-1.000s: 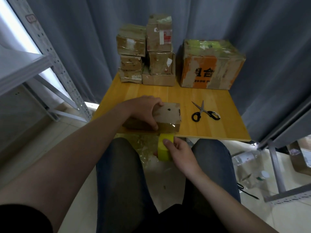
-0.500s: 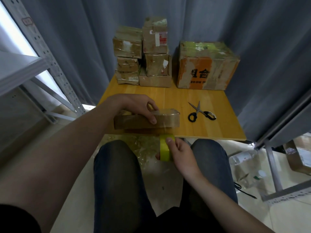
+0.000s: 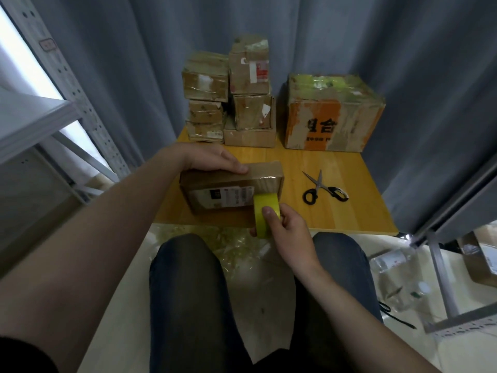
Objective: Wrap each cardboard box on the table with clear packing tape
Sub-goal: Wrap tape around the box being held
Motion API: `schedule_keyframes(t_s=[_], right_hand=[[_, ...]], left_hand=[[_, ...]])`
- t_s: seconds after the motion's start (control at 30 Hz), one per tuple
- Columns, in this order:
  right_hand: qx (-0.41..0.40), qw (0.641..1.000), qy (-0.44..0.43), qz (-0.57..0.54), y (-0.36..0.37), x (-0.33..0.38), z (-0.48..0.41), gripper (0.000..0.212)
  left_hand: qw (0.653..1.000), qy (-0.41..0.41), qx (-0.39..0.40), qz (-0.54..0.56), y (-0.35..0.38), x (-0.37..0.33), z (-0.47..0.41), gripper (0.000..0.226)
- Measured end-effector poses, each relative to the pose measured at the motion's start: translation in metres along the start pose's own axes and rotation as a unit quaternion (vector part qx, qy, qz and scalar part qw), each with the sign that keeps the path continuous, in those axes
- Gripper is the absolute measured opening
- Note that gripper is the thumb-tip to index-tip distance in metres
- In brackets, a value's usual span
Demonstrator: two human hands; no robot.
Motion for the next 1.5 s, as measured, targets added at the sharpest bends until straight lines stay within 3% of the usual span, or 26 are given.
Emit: schedule_keyframes(t_s=[0.1, 0.17, 0.27, 0.43, 0.67, 0.83, 0.97, 1.03, 1.1, 1.2, 1.27, 1.3, 1.4, 1.43, 1.5], right_hand=[[-0.007, 1.000, 0.003, -0.004, 0.001, 0.004, -0.012, 0.020], [-0.008, 1.000, 0.008, -0.018, 0.001, 0.005, -0.015, 0.021], [-0.006, 0.999, 0.013, -0.032, 0.002, 0.003, -0.013, 0.022], [-0.011, 0.999, 0.000, -0.035, 0.002, -0.001, -0.014, 0.024], [-0.026, 0.999, -0.008, -0.036, 0.000, -0.001, -0.015, 0.023], [-0.026, 0.998, -0.007, -0.049, 0.000, 0.002, -0.012, 0.026], [0.006, 0.993, -0.040, -0.115, -0.011, 0.019, -0.011, 0.018], [0.037, 0.989, -0.064, -0.124, -0.011, 0.025, -0.017, 0.014], [0.051, 0.991, -0.075, -0.098, -0.006, 0.026, -0.027, 0.013], [0.036, 0.995, -0.066, -0.064, 0.004, 0.025, -0.049, 0.008], [0.027, 0.996, -0.066, -0.045, 0.008, 0.022, -0.063, 0.009], [0.024, 0.997, -0.068, -0.036, 0.010, 0.019, -0.068, 0.009], [0.014, 0.997, -0.063, -0.031, 0.012, 0.010, -0.078, 0.009], [0.008, 0.998, -0.060, -0.031, 0.012, 0.008, -0.079, 0.010], [-0.002, 0.998, -0.060, -0.025, 0.013, 0.007, -0.081, 0.012]], left_hand=[[0.995, 0.062, -0.074, 0.000, 0.005, -0.007, 0.006, 0.050], [0.985, 0.127, -0.114, 0.039, 0.017, -0.011, 0.009, 0.051], [0.970, 0.176, -0.166, -0.023, 0.038, -0.010, 0.006, 0.056], [0.934, 0.185, -0.169, -0.255, 0.041, -0.004, -0.003, 0.080], [0.916, 0.238, -0.184, -0.267, 0.044, -0.004, -0.003, 0.065], [0.926, 0.230, -0.168, -0.248, 0.040, -0.005, -0.003, 0.064], [0.974, 0.214, -0.038, -0.059, 0.024, -0.004, 0.000, 0.060], [0.982, 0.189, 0.007, 0.030, 0.018, 0.005, 0.000, 0.056], [0.986, 0.161, -0.013, 0.039, 0.020, 0.015, -0.007, 0.050], [0.982, 0.117, -0.136, -0.056, 0.025, 0.025, -0.024, 0.034], [0.980, 0.100, -0.148, -0.089, 0.027, 0.027, -0.028, 0.029], [0.986, 0.089, -0.115, -0.083, 0.031, 0.026, -0.027, 0.039], [0.991, 0.017, -0.025, -0.131, 0.050, 0.026, -0.016, 0.122], [0.987, 0.010, -0.042, -0.155, 0.059, 0.027, -0.014, 0.134], [0.979, 0.017, -0.122, -0.162, 0.074, 0.028, -0.012, 0.131]])
Point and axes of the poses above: each hand's wrist, its own z-axis away from the middle knuckle, its own y-axis out of the palm, x = y × z, the point moved 1 cm from there along -z, towards the middle knuckle, and after that the axes turned 3 degrees about -y, right-handed, at the moved point
